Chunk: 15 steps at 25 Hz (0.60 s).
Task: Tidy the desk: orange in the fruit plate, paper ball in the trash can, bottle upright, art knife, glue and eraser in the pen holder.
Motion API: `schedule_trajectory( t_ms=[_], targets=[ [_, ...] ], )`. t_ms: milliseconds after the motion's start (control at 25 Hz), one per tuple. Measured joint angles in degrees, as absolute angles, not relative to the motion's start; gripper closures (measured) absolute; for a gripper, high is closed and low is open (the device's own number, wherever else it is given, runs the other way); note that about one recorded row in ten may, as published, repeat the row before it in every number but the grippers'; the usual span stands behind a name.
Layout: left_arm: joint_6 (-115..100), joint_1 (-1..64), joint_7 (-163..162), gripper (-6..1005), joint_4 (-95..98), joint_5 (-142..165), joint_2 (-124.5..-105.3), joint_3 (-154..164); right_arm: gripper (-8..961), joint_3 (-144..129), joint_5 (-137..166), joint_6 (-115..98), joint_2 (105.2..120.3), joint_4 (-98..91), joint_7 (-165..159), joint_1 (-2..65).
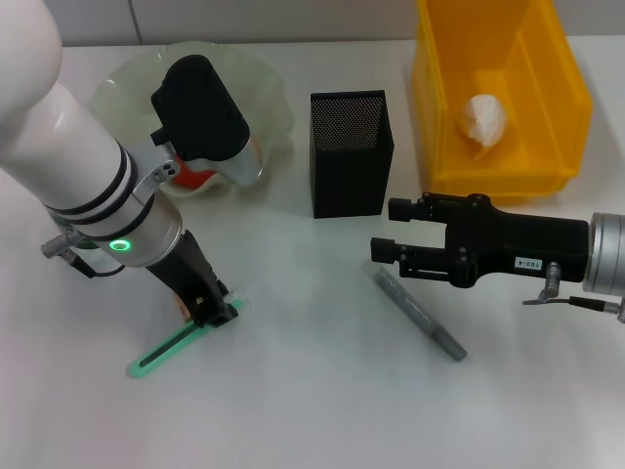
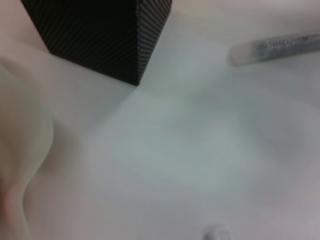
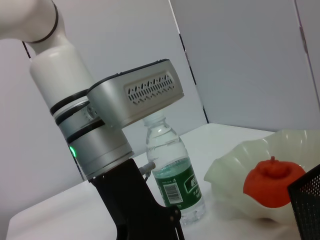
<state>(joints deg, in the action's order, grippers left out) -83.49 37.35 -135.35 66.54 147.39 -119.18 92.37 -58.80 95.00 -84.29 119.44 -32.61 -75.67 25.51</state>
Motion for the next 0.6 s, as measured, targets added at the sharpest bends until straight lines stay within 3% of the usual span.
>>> schedule_trajectory(
  t_ms=[600],
  targets=[
    [-83.5, 37.4, -135.3, 811, 66.5, 147.5, -119.18, 92.4, 264, -58.8, 95.0, -84.3, 119.44, -32.6, -75.7, 25.5]
  ],
)
